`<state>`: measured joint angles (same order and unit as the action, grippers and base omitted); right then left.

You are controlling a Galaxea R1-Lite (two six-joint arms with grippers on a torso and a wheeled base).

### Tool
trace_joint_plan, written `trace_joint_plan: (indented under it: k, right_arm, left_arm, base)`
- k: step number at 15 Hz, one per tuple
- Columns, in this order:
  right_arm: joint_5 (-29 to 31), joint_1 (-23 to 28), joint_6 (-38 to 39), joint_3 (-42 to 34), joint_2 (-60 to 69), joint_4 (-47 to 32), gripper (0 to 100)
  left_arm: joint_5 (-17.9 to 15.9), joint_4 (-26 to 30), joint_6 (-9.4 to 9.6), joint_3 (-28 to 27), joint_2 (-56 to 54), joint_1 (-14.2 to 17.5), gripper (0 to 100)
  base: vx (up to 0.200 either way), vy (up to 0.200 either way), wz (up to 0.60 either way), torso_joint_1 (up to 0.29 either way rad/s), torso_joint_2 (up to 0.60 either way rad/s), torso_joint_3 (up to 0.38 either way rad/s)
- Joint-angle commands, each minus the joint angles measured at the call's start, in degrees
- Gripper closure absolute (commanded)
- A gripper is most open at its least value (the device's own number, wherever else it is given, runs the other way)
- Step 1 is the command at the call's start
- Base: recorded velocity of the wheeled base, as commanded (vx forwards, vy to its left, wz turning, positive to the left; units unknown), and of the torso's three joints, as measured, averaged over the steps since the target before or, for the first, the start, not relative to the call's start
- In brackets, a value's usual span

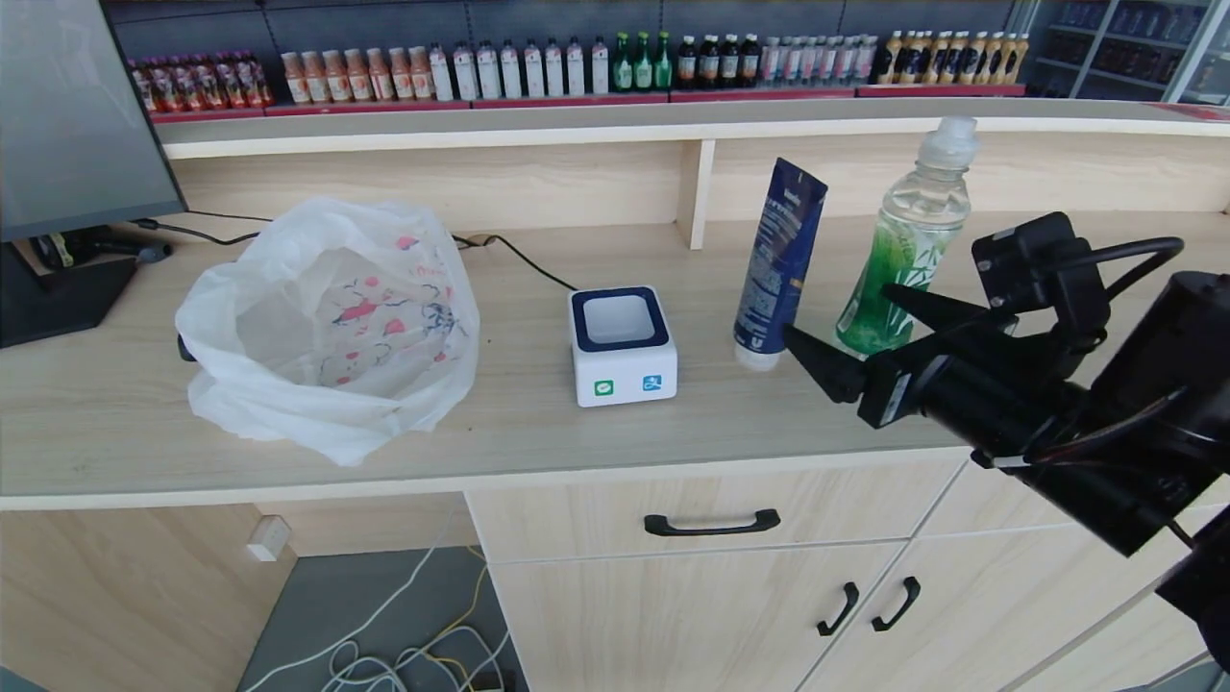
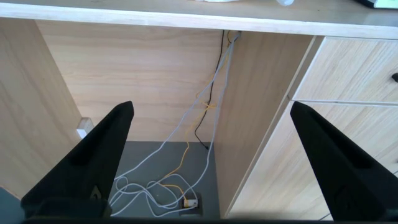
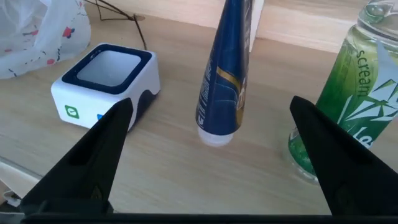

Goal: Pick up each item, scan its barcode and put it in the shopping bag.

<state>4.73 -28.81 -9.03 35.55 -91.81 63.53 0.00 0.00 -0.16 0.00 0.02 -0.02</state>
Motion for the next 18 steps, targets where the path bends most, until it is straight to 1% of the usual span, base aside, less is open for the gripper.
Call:
trace_joint_plan:
  k: [1, 4, 7, 9, 14, 16, 18]
  right_arm:
    - [0.37, -0.11, 0.95, 2.25, -3.73, 1.16, 0]
    - [1.16, -0.11, 2.27, 5.94, -6.63, 1.25, 0]
    - [1.51, -0.11, 2.35, 7.87, -8.04, 1.25, 0]
    - [5.38, -0.11, 2.53, 8.49, -9.00, 1.34, 0]
    - [6.87, 0.24, 2.71, 11.65, -13.05, 5.21, 0]
    - [9.68, -0.02, 2.88, 13.32, -14.80, 7.05, 0]
    - [9.42, 0.15, 3.14, 13.41, -15.24, 7.31, 0]
  left_arm:
    - [0.00, 0.00, -0.02, 0.00, -0.02, 0.02, 0]
    - [0.00, 0.00, -0.02, 0.00, -0.02, 0.02, 0]
    - [0.00, 0.00, -0.02, 0.00, -0.02, 0.02, 0]
    - [0.00, 0.00, -0.02, 0.00, -0.02, -0.06, 0]
    - [0.00, 0.00, -0.02, 0.00, -0.02, 0.02, 0]
    - [0.00, 0.00, -0.02, 0.00, -0.02, 0.02, 0]
    - [0.00, 0.00, -0.02, 0.00, -0.02, 0.02, 0]
  base:
    - [0.000, 0.000, 0.00, 0.000, 0.00, 0.000]
    - [0.000, 0.000, 0.00, 0.000, 0.00, 0.000]
    - [0.000, 0.000, 0.00, 0.000, 0.00, 0.000]
    - [0.000, 0.000, 0.00, 0.000, 0.00, 0.000]
    - [0.000, 0.000, 0.00, 0.000, 0.00, 0.000]
    - [0.000, 0.000, 0.00, 0.000, 0.00, 0.000]
    - [0.000, 0.000, 0.00, 0.000, 0.00, 0.000]
